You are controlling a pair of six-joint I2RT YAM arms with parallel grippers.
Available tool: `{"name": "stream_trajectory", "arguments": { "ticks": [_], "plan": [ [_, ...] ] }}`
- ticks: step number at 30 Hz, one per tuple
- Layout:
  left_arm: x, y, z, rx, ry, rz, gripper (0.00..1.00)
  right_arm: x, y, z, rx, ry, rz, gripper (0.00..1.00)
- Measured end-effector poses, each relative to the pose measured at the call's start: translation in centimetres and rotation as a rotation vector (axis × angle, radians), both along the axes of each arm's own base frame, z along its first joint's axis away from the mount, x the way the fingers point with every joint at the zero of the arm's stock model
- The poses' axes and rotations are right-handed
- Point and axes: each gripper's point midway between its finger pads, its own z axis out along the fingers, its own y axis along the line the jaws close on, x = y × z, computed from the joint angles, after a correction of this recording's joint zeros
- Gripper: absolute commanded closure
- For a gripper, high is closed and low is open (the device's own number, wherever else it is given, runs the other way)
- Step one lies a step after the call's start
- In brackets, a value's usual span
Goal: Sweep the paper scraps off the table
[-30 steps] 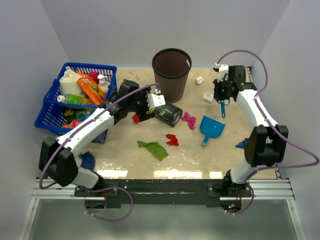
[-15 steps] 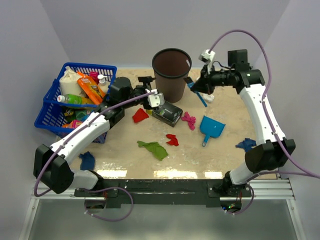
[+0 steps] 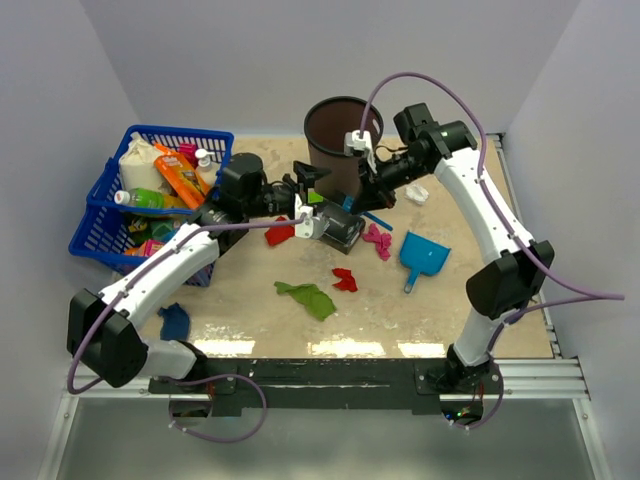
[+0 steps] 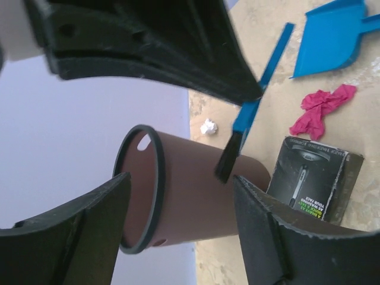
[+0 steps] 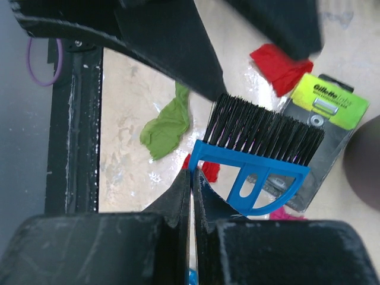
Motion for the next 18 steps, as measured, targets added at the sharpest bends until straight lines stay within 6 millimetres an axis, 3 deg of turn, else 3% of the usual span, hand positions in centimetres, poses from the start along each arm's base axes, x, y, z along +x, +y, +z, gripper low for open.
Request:
{"name": "stream_trajectory", "arguments": {
  "ticks": [6,11,17,18],
  "plan": [
    [-0.6,-1.3,-0.2,0.044,0.009,-0.098,0.37,0.0,0.8,1.4,0.013,-0.061,0.039,1.0],
    [-1.0,-2.3,-0.7,0.055,0.042,-0.146,0.47,-0.4,1.2,1.4,-0.003,-0.069,0.053,1.0],
    [-1.3,-3.0,-2.4,0.091,0.1,-0.186,0.65,-0.5,1.5,1.2,-0.02,-0.077,0.062,1.0],
    [-1.3,-3.1,-2.6,0.099,0.105,-0.192,0.72,-0.4,1.5,1.2,-0.025,-0.08,0.06,1.0]
  ]
}}
